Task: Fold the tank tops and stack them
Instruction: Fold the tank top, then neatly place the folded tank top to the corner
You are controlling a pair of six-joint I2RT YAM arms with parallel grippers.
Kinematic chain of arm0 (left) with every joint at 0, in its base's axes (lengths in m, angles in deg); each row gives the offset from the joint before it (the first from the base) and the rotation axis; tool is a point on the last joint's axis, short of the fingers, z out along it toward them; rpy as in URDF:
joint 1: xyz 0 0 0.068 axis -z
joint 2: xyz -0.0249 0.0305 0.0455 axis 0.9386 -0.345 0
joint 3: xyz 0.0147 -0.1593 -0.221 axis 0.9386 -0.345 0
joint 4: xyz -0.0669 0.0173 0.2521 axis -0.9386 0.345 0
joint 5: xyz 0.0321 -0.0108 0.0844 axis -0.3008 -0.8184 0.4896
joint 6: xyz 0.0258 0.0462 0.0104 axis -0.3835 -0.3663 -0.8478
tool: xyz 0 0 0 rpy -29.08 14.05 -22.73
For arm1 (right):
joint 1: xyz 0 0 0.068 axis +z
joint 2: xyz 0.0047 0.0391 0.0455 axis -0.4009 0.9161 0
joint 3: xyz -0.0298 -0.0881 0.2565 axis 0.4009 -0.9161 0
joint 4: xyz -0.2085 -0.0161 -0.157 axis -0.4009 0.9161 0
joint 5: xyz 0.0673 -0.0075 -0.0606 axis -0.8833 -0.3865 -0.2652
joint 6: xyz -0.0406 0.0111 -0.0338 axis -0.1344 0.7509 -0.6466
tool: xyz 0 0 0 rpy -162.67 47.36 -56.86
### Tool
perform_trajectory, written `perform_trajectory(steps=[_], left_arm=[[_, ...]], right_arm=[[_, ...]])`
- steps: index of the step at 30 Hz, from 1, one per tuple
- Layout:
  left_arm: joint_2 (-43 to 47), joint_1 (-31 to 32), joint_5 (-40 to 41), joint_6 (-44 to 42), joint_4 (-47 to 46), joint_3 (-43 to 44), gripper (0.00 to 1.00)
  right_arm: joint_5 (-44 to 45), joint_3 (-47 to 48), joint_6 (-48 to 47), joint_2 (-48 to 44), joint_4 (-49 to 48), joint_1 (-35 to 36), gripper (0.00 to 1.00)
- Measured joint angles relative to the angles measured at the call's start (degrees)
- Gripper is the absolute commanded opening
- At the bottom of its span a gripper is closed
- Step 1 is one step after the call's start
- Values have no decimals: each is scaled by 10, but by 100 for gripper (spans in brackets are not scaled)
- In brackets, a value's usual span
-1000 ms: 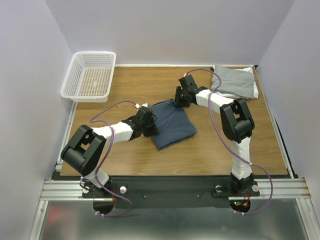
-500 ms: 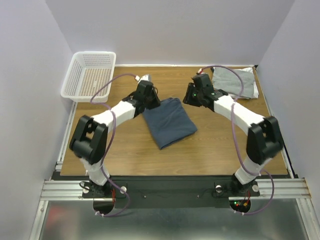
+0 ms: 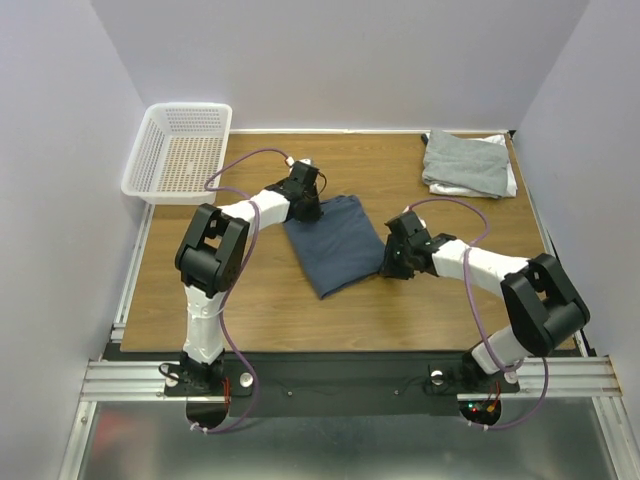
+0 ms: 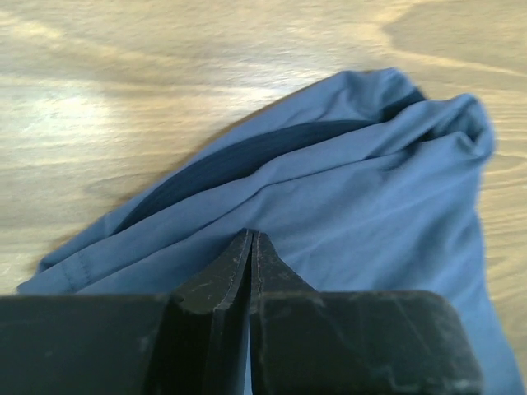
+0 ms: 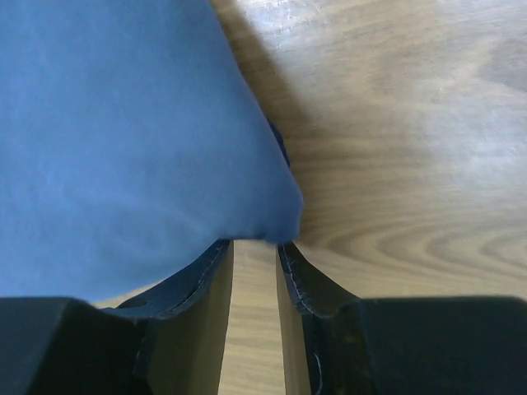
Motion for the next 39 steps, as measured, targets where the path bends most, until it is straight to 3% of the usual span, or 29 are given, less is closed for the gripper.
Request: perform_trajectory(steps=[8, 11, 15, 18, 21, 25, 31, 35, 39], left_arm=[[21, 0, 45, 46, -35, -57, 11], [64, -2, 51, 90, -68, -128, 11], [114, 0, 41, 153, -115, -211, 14], [149, 18, 21, 205, -153, -270, 18], [169, 44, -2, 226, -156, -288, 21], [194, 57, -20, 231, -156, -289, 21], [232, 55, -30, 230, -162, -289, 20], [235, 69, -28, 223, -158, -288, 17], [215, 91, -29, 206, -145, -253, 6]], right_arm=[[-24, 102, -14, 113, -16, -53, 37], [-43, 193, -31, 192, -28, -95, 41], [-79, 382, -57, 327, -27, -125, 49], [-105, 521, -76, 422, -32, -130, 60], [-108, 581, -90, 452, -18, -128, 76], [-58, 541, -101, 396, 9, -128, 85], [2, 396, -90, 222, 28, -142, 84], [-26, 243, -55, 101, -21, -151, 78], [-75, 127, -18, 85, -61, -150, 77]])
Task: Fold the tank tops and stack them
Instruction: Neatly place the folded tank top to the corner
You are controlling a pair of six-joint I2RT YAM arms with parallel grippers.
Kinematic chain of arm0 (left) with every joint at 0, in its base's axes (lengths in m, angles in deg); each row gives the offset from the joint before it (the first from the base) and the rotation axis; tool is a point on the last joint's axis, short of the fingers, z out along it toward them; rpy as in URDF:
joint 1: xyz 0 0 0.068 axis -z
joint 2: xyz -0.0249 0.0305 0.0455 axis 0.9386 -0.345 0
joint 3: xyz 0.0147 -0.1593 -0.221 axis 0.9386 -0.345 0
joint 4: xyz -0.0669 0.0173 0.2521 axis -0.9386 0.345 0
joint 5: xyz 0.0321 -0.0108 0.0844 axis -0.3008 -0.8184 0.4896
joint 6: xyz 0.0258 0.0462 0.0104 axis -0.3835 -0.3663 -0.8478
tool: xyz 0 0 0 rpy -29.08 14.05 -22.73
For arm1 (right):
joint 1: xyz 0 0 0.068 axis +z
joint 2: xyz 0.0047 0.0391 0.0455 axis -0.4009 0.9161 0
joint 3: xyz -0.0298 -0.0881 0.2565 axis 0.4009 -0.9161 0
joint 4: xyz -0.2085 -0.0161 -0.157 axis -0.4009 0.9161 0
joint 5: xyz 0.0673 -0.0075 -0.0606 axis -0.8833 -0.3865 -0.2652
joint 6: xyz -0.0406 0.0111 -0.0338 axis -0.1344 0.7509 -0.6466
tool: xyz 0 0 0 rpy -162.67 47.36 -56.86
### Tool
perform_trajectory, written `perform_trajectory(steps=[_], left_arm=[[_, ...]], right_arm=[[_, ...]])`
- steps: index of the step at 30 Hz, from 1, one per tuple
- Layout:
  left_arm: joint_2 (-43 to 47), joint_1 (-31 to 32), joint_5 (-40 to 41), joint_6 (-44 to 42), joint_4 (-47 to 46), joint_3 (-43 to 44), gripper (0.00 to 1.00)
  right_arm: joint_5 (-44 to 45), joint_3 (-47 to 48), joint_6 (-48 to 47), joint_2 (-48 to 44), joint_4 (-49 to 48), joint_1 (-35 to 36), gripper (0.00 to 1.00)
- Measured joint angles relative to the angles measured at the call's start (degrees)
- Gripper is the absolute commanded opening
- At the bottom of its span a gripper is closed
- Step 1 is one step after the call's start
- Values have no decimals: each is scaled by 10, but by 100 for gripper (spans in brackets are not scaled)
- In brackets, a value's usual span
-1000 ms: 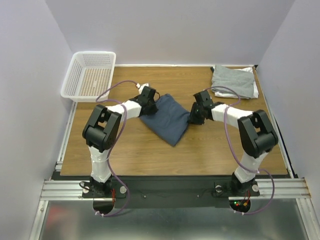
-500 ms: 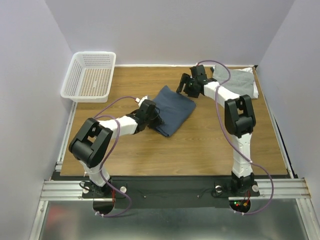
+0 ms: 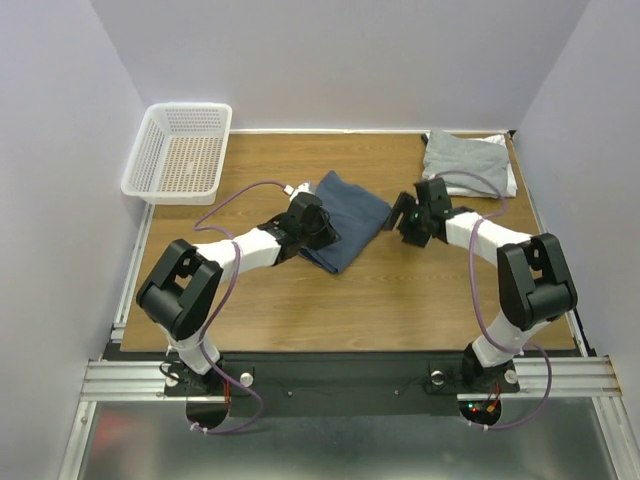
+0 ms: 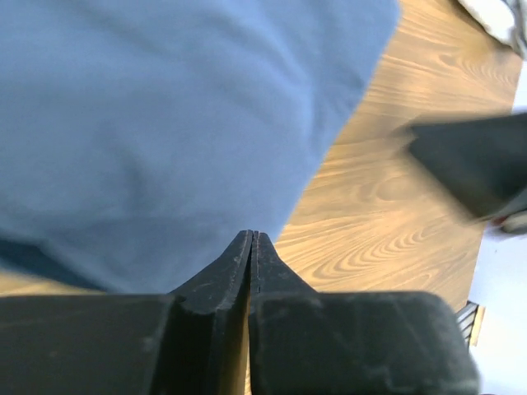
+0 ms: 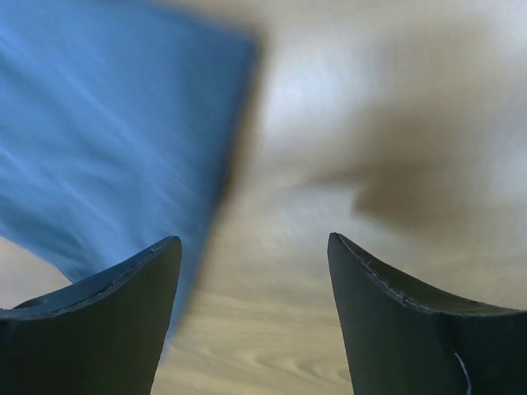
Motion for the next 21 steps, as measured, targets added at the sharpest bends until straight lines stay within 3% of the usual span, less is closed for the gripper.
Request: perform_trajectory(steps=[3, 7, 13, 21], left_arm=[[-24, 13, 1, -6, -3, 22, 2], [-57, 30, 3, -6, 0, 22, 0], [-87, 48, 9, -3, 1, 14, 0], [-87, 61, 13, -1, -11, 8, 0]], right_arm=[[-39, -62, 34, 8, -35, 9, 77], [-51, -75, 74, 5, -96, 39, 78], [-45, -104, 132, 22, -182, 95, 78], [-10, -120, 182, 50, -282, 97, 76]])
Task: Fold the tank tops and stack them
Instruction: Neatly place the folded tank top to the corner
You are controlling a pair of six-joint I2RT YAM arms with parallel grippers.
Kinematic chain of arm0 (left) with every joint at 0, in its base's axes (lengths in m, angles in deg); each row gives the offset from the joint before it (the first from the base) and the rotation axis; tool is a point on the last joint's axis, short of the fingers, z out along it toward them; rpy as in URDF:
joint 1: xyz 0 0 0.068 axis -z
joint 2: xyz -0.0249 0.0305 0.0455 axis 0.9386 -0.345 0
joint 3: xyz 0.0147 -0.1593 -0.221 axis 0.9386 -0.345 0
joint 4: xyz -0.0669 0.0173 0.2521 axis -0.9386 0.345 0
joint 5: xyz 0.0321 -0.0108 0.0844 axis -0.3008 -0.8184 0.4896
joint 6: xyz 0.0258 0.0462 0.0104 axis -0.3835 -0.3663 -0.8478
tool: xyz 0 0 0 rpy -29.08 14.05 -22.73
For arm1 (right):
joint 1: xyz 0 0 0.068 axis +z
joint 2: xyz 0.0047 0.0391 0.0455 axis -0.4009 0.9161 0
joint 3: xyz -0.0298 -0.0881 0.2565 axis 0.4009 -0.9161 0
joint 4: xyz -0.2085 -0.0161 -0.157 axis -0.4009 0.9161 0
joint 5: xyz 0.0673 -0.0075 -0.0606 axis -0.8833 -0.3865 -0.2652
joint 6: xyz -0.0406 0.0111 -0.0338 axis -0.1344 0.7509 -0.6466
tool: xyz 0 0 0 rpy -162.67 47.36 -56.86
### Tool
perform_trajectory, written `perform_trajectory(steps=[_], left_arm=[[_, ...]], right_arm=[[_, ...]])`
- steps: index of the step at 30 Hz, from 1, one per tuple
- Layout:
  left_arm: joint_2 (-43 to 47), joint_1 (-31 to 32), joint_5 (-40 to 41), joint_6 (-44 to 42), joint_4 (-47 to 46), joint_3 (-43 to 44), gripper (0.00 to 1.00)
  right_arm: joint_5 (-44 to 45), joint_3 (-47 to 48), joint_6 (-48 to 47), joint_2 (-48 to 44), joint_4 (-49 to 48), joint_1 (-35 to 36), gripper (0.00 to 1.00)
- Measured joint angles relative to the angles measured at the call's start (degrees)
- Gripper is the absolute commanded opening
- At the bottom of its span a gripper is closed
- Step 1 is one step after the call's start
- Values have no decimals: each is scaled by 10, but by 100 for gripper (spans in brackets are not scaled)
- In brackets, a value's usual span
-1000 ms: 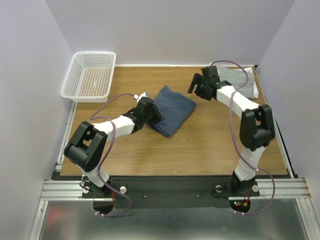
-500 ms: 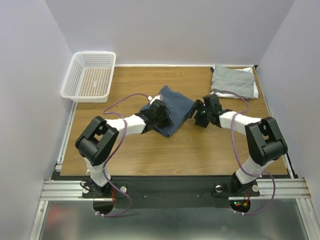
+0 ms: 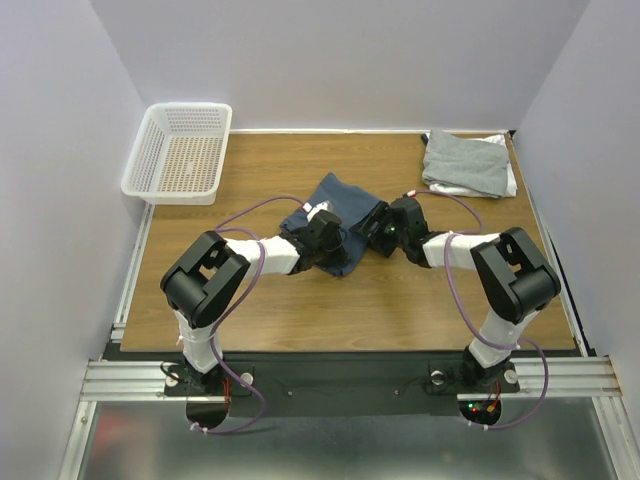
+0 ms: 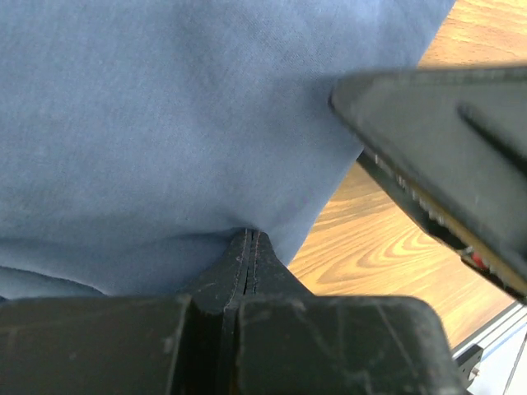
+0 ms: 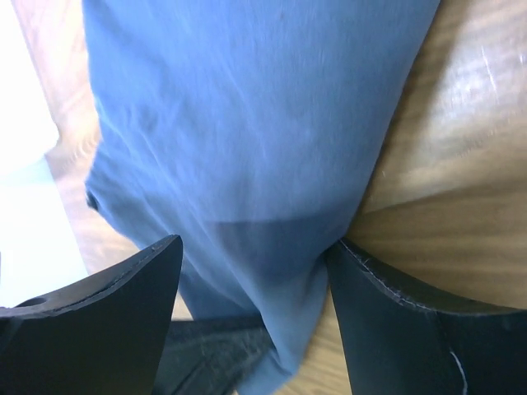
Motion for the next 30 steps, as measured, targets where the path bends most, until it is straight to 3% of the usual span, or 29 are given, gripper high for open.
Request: perform_trajectory(steps=[7, 15, 22, 24, 25, 28, 30], left_arm=[[2, 0, 0, 0, -8, -5, 0], [4, 0, -7, -3, -7, -5, 0], [8, 0, -19, -8, -3, -5, 0], [13, 0, -25, -10, 0, -5, 0], [16, 0, -28, -12, 2, -5, 0], [20, 0, -35, -18, 10, -2, 0], [28, 2, -42, -23, 26, 10, 0]], right_arm=[[43, 9, 2, 23, -38, 1, 70], [90, 27, -25, 25, -13, 2, 74], [115, 80, -62, 61, 15, -2, 64], [117, 92, -69, 72, 15, -2, 54], [118, 96, -73, 75, 17, -3, 43], [123, 100, -84, 83, 24, -5, 30], [123, 104, -90, 86, 31, -5, 14]])
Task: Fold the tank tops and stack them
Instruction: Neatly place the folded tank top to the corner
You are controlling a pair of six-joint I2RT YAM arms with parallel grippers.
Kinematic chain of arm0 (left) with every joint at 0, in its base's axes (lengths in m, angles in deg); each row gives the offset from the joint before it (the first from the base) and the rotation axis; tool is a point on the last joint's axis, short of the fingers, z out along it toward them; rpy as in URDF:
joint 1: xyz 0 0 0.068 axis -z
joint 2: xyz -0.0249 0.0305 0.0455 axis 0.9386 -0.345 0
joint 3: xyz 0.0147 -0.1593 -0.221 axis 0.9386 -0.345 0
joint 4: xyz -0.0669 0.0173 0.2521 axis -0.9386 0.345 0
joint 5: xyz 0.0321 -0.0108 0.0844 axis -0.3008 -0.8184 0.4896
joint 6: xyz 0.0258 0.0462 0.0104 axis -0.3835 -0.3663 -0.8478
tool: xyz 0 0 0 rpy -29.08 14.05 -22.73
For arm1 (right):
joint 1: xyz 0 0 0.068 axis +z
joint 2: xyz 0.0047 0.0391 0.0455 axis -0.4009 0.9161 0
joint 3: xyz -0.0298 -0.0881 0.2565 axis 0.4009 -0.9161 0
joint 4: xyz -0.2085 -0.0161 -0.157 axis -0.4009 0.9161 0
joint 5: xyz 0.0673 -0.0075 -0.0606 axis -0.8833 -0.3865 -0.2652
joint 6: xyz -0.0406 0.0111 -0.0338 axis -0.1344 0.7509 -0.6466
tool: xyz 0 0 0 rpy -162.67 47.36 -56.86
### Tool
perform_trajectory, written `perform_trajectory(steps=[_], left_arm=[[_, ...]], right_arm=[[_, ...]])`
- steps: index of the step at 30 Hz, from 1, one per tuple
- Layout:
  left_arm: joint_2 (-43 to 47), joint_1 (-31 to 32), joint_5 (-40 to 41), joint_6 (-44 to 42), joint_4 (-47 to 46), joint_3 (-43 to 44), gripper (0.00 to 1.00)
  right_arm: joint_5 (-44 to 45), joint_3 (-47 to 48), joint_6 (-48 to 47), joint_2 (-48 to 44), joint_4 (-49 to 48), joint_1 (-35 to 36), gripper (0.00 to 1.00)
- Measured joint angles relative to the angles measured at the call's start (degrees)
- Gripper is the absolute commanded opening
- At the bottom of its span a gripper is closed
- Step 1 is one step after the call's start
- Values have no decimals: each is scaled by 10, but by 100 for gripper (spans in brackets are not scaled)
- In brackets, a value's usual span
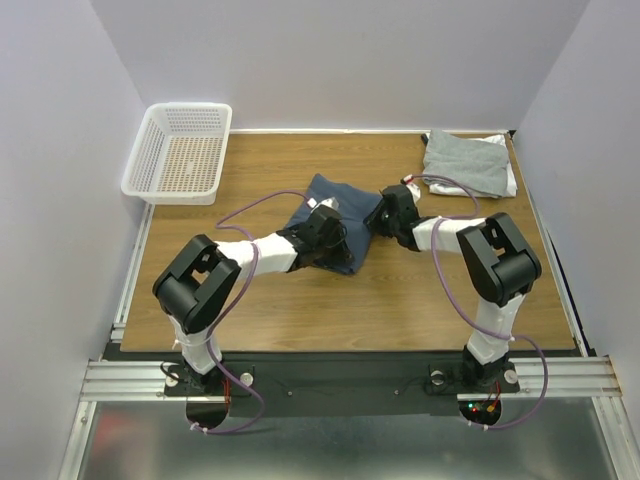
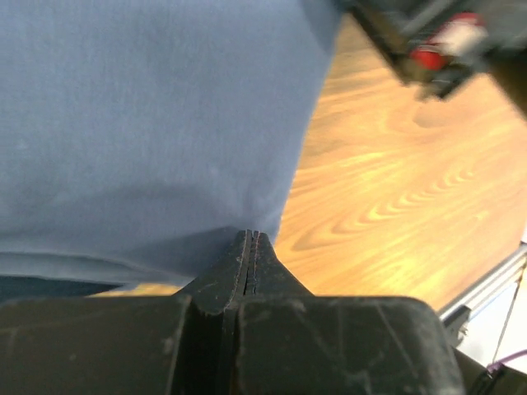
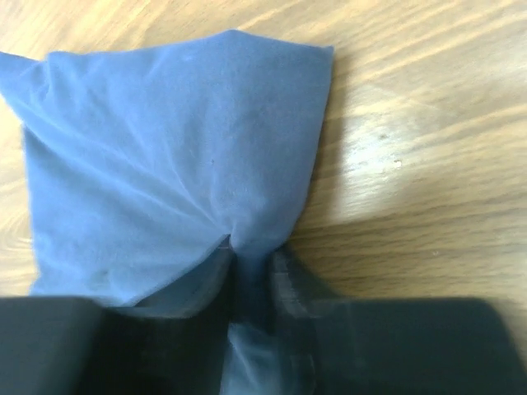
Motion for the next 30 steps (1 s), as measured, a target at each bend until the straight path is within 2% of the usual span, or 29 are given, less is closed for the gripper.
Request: perform_trajectory(steps=[2, 8, 15, 25, 30], left_arm=[[10, 0, -2, -7, 19, 16, 0], [83, -7, 4, -39, 75, 76, 0], [188, -56, 14, -84, 118, 121, 0], [237, -134, -2, -143, 178, 117, 0], [248, -156, -6, -167, 186, 103, 0]], right_arm=[[5, 5, -12, 3, 10, 0, 1], [27, 43, -69, 3, 78, 1, 0], [155, 164, -221, 24, 234, 0, 0], [304, 342, -444, 104, 298, -16, 0], [350, 427, -533, 155, 306, -34, 0]])
